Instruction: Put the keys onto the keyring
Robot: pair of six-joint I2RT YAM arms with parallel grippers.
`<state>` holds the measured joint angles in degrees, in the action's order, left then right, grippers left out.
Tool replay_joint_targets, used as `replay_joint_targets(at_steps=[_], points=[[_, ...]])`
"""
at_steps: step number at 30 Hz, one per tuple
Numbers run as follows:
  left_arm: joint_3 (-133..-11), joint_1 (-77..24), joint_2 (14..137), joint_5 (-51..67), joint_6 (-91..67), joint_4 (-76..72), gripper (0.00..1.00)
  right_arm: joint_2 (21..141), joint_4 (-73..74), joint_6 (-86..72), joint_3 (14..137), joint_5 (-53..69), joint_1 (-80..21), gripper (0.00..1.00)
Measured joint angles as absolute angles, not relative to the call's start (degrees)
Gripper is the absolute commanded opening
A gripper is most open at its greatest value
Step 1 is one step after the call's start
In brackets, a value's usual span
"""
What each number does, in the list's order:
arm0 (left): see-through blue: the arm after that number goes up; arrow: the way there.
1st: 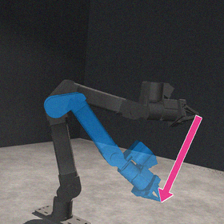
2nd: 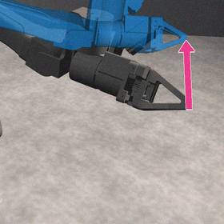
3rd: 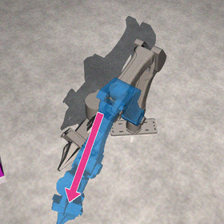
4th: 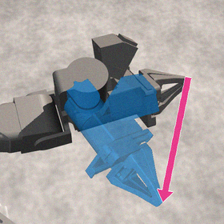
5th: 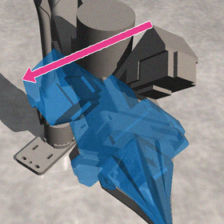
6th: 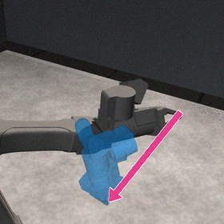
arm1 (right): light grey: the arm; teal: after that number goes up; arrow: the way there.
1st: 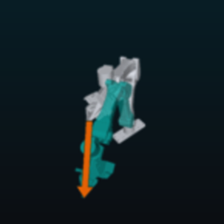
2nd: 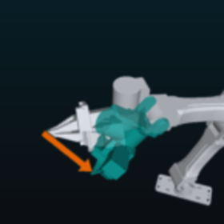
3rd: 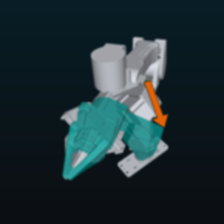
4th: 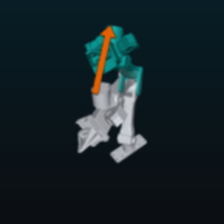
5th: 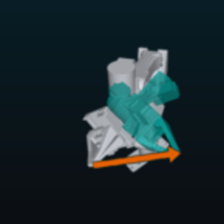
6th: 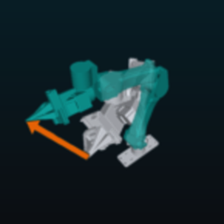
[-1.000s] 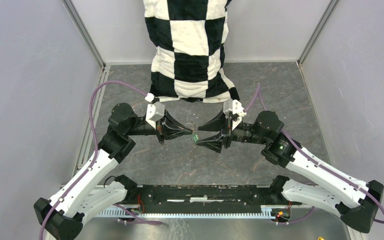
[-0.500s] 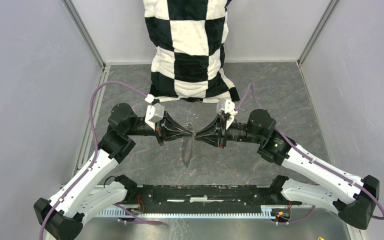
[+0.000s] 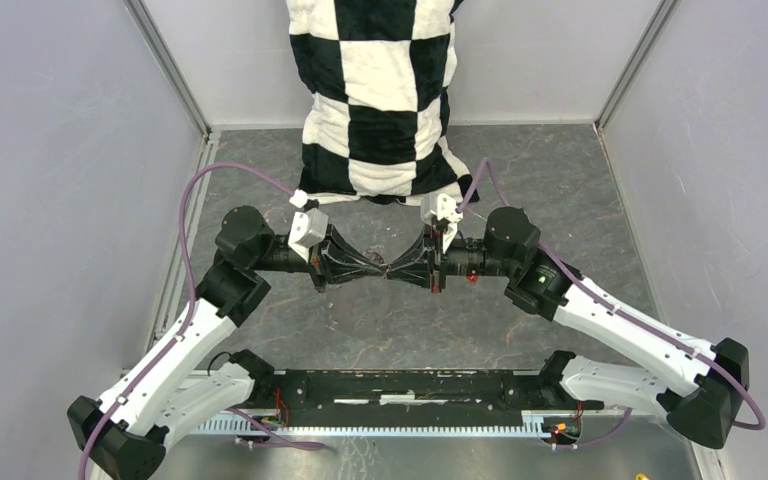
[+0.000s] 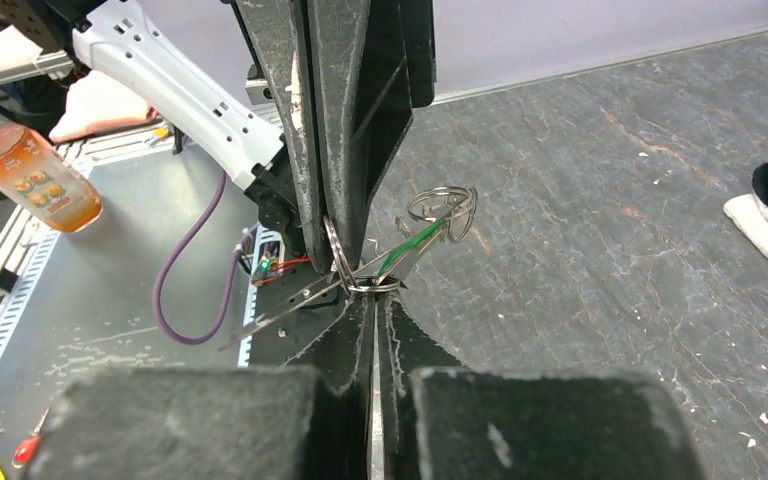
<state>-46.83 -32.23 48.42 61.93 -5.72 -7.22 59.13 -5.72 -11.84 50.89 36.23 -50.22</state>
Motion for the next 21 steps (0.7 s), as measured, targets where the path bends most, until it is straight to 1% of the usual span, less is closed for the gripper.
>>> replay_joint_targets(at_steps=[8,10,11,14,16,18,21], points=[[-47.2,-32.2,48.0,63.2,-4.6,-6.0,0.02,60.4,-1.5,-10.3,54.0,39.0,-50.1,0.01],[-47.2,-32.2,47.9,63.4,-4.6,-5.8,0.02,60.4,-0.8,-9.7,54.0,39.4,-50.1,0.05],[-47.2,-32.2,47.9,63.4,-4.6,-5.7,0.02,60.4,-0.4,-9.5,54.0,39.5,-50.1,0.1],[-47.2,-32.2,48.0,63.3,-4.6,-5.0,0.02,60.4,2.9,-7.6,54.7,39.9,-50.1,0.38],[-47.2,-32.2,48.0,63.2,-4.6,-4.8,0.02,60.3,5.9,-5.7,55.6,39.3,-50.1,0.5],[-47.2,-32.2,48.0,63.2,-4.6,-4.8,0.02,59.6,8.4,-4.2,56.2,38.2,-50.1,0.56],[-47.2,-32.2,48.0,63.2,-4.6,-4.8,0.02,57.4,10.3,-1.7,57.0,36.6,-50.1,0.58]])
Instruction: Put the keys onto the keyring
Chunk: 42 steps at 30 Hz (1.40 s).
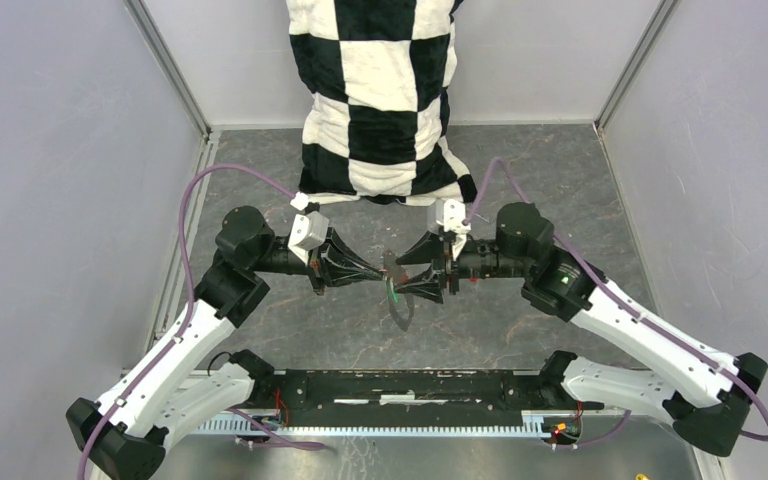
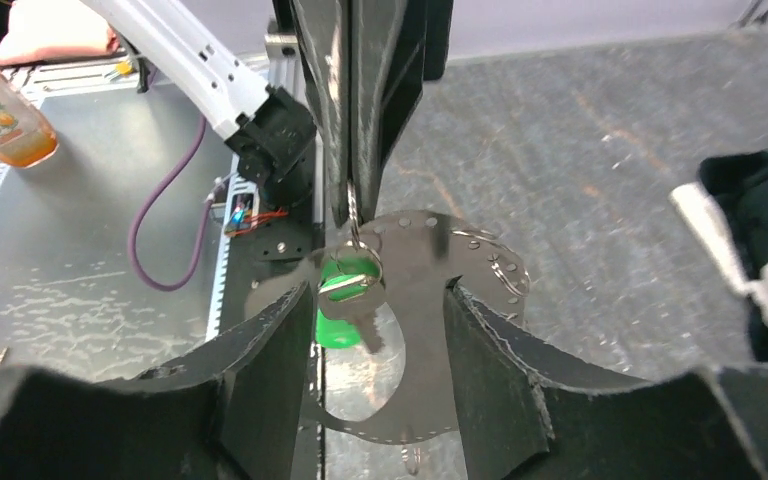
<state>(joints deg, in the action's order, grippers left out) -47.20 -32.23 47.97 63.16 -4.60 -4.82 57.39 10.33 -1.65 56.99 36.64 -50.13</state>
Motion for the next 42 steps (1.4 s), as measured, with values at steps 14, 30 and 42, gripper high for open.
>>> replay_joint_targets(at_steps=[14,30,42], points=[[-47.3,-32.2,48.0,63.2,-2.5,-3.2,0.02,59.3,8.3,0.4,60.9,37.6,-50.1,0.44],[-50.6,-32.2,48.4,60.8,13.3,10.4,0.28,65.6,19.8,3.6,69.5,38.7,-50.1,0.0],[-52.1,-32.2,52.4,57.1,20.5,18.5,0.2,71.3,32.2,8.1,73.8,34.5,-51.0,0.0]])
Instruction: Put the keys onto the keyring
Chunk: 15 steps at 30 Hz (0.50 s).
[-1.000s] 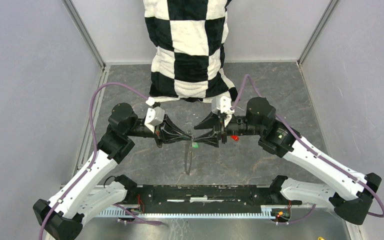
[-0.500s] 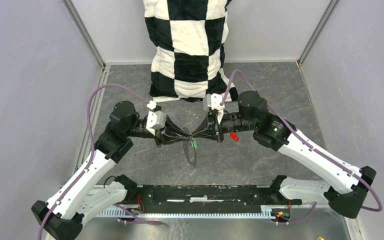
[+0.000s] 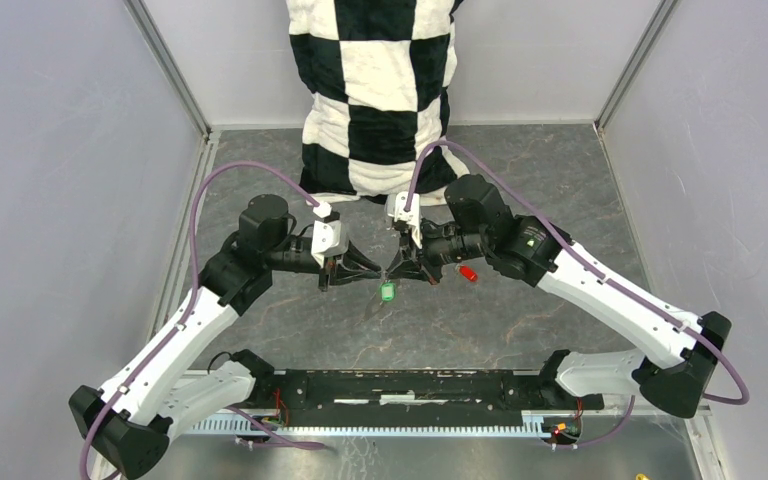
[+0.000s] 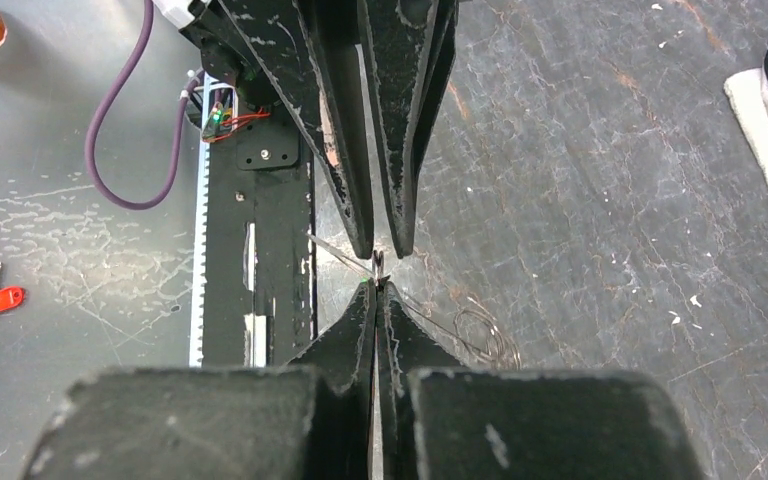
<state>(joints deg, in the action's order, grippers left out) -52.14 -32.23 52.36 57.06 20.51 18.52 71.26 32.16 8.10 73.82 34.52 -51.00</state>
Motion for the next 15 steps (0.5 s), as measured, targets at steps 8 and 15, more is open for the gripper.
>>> replay_joint_targets(at_steps=[8,15], points=[[-52.8,-32.2,52.9,58.9,20.6,19.8,0.27,72.1,33.6,8.9,75.8,34.5,-51.0,0.0],[-52.9,-32.2,53.0,59.6,22.7,21.5,0.12,73.5,34.0,9.0,77.4,35.4,-51.4,0.0]])
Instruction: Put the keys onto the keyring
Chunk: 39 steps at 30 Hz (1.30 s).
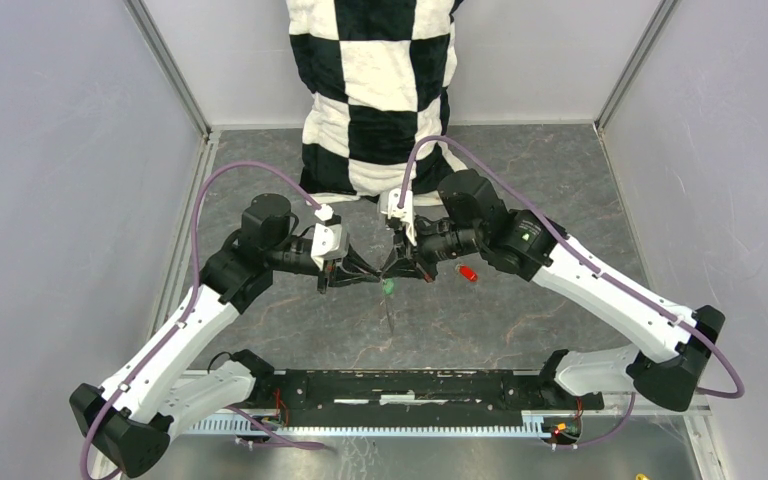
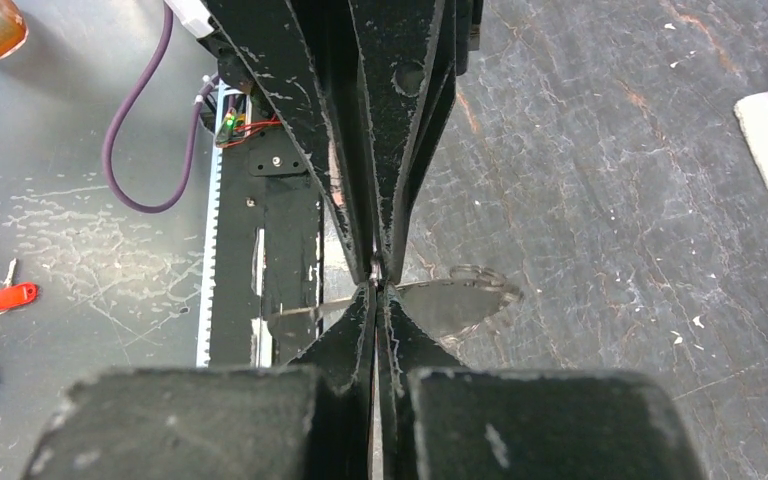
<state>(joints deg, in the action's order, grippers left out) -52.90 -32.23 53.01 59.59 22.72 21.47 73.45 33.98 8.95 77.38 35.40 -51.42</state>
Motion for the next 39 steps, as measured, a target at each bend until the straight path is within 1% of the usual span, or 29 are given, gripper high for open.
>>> replay_joint_targets(at_steps=[1,3,5,6,7,8,11,13,14,18,25,27,30,36,39], points=[[-52.9,-32.2,53.1,59.6,23.2,21.6,0.08,73.7,34.1,9.0,77.6,35.6,-51.5,0.0],[-53.0,-32.2,53.1,59.5,23.7,22.1,0.03,74.0,34.4,9.1,77.7,35.9,-51.7,0.01],[-53.0,-32.2,53.2,59.3,24.1,22.4,0.02,74.0,34.7,9.3,77.8,36.1,-51.7,0.01],[-53.0,-32.2,53.2,59.3,24.1,22.5,0.02,74.0,34.8,9.4,77.8,36.0,-51.8,0.06],[-53.0,-32.2,53.1,59.3,24.2,22.6,0.02,74.0,34.9,9.4,77.8,36.0,-51.8,0.16],[-53.0,-32.2,53.1,59.3,24.3,22.7,0.02,74.0,34.9,9.5,77.8,36.0,-51.8,0.27],[-53.0,-32.2,53.1,59.2,24.6,22.9,0.02,73.9,34.3,9.4,77.8,35.4,-51.8,0.4],[-53.0,-32.2,53.1,59.3,24.9,23.2,0.02,73.5,32.9,9.0,77.5,34.5,-51.8,0.5],[-53.0,-32.2,53.1,59.3,25.0,23.3,0.02,72.8,31.9,8.6,77.0,34.1,-51.7,0.54],[-53.0,-32.2,53.1,59.7,25.0,23.7,0.02,67.0,26.3,6.9,71.9,31.8,-51.5,0.6],[-53.0,-32.2,53.1,60.4,21.9,21.6,0.02,56.2,13.8,0.6,56.4,29.3,-50.5,0.73],[-53.0,-32.2,53.1,60.6,20.2,20.3,0.02,54.9,10.7,-1.8,52.1,29.2,-50.4,0.76],[-53.1,-32.2,53.1,60.7,18.0,18.4,0.02,54.4,6.3,-5.1,47.3,29.2,-50.4,0.77],[-53.1,-32.2,53.1,60.8,16.3,16.5,0.02,54.7,-1.7,-9.8,45.0,29.8,-50.4,0.73],[-53.1,-32.2,53.0,60.8,16.2,16.1,0.02,55.8,-5.9,-11.4,44.9,30.6,-50.4,0.69]])
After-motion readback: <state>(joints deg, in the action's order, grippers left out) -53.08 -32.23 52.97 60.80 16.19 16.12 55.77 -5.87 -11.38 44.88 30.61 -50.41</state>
